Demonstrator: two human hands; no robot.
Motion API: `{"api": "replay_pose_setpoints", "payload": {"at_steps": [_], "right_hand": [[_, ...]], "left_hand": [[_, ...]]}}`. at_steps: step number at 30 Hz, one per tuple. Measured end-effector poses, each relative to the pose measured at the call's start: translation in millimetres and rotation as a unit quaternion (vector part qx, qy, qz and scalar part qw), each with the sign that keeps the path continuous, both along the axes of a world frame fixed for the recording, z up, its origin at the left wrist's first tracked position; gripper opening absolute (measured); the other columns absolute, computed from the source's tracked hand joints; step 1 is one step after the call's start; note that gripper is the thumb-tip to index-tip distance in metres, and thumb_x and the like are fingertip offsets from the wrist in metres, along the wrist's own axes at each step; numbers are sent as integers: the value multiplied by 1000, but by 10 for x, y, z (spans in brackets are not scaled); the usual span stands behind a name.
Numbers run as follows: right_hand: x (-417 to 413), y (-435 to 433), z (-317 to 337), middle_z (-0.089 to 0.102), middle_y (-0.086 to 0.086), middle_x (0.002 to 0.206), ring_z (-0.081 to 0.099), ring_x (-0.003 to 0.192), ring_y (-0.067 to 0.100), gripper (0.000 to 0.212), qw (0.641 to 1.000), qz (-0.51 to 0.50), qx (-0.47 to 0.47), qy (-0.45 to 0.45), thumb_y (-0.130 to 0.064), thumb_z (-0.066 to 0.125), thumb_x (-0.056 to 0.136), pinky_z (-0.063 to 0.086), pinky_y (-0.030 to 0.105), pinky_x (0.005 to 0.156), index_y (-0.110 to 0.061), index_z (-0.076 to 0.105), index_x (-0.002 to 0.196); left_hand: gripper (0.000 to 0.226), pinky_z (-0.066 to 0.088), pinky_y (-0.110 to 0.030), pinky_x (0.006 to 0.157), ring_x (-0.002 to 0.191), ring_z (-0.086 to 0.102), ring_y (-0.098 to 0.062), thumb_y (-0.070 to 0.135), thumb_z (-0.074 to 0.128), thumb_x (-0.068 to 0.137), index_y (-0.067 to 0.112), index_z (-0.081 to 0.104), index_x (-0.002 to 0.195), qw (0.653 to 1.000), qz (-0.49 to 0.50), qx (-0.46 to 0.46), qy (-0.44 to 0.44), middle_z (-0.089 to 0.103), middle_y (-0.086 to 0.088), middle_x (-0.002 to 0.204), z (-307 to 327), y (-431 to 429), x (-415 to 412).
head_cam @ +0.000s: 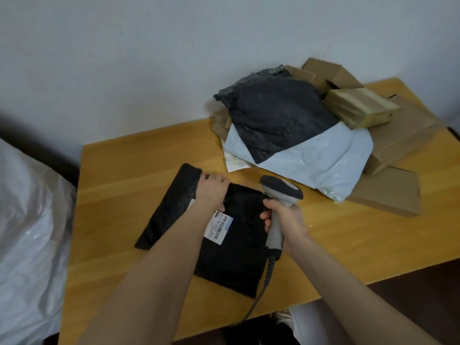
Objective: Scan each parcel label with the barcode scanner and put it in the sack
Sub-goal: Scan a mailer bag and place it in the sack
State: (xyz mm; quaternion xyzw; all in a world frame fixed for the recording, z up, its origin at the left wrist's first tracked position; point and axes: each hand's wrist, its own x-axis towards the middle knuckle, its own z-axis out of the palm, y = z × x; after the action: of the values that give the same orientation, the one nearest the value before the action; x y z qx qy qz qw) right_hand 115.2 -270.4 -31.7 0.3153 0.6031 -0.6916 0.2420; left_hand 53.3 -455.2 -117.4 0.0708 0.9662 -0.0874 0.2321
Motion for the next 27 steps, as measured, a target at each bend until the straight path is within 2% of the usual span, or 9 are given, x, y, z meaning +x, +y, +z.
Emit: {"api": "replay_pose_setpoints", "payload": {"at_steps": [3,6,9,12,15,18,21,23,27], "right_hand": [[5,12,52,59,7,57,49,44,13,9,1000,3,-3,0,-10,64,89,44,26,49,-4,61,84],[13,3,122,60,7,56,48,42,13,10,1000,7,-8,6,-10,64,89,43,26,48,-3,61,83],[57,7,226,60,8,55,48,43,14,10,999,26,-11,17,-10,64,89,43,27,48,-2,61,83],[146,49,336,61,7,55,48,43,14,9,998,46,-18,28,-9,64,89,43,27,48,-2,61,85],[234,119,464,60,7,55,48,43,14,9,996,67,-25,48,-9,64,89,42,27,46,-1,60,92],[329,173,633,60,8,57,48,45,15,7,992,91,-29,79,-9,64,89,42,28,48,-3,60,89],[483,205,807,61,9,57,49,46,17,8,984,136,-32,113,-8,65,89,42,29,49,-3,62,84],[600,214,912,62,10,58,51,46,17,9,975,171,-20,139,-8,67,88,43,27,47,-2,63,82],[743,243,1062,65,12,61,52,43,14,11,967,178,-17,180,-10,70,86,44,22,43,-1,66,81]], "left_hand": [[74,43,-35,76,113,51,-26,51,71,78,12,39,133,992,121,-2,-27,47,-9,128,11,-136,193],[61,46,-35,75,110,53,-27,50,64,86,10,47,129,976,212,12,-37,45,-11,129,96,-266,372],[46,43,-32,70,91,57,-25,43,66,88,6,56,114,937,326,114,-49,57,-7,100,239,-398,521],[44,47,-35,79,98,59,-28,31,74,84,3,61,115,870,427,239,-57,64,-10,108,427,-533,644],[37,49,-41,89,104,59,-28,17,73,85,-1,62,115,780,507,365,-41,64,-9,111,725,-587,800],[37,51,-42,87,106,60,-30,16,72,85,1,59,117,681,575,454,7,64,-11,113,1022,-625,968],[38,51,-36,79,99,64,-28,16,72,86,1,58,118,606,602,516,62,65,-11,115,1218,-615,1118],[35,52,-34,79,97,65,-27,15,71,87,2,59,117,569,611,540,103,67,-11,113,1324,-589,1188],[38,51,-33,82,95,65,-26,12,68,89,2,57,124,537,606,570,142,67,-9,103,1526,-513,1259]]}}
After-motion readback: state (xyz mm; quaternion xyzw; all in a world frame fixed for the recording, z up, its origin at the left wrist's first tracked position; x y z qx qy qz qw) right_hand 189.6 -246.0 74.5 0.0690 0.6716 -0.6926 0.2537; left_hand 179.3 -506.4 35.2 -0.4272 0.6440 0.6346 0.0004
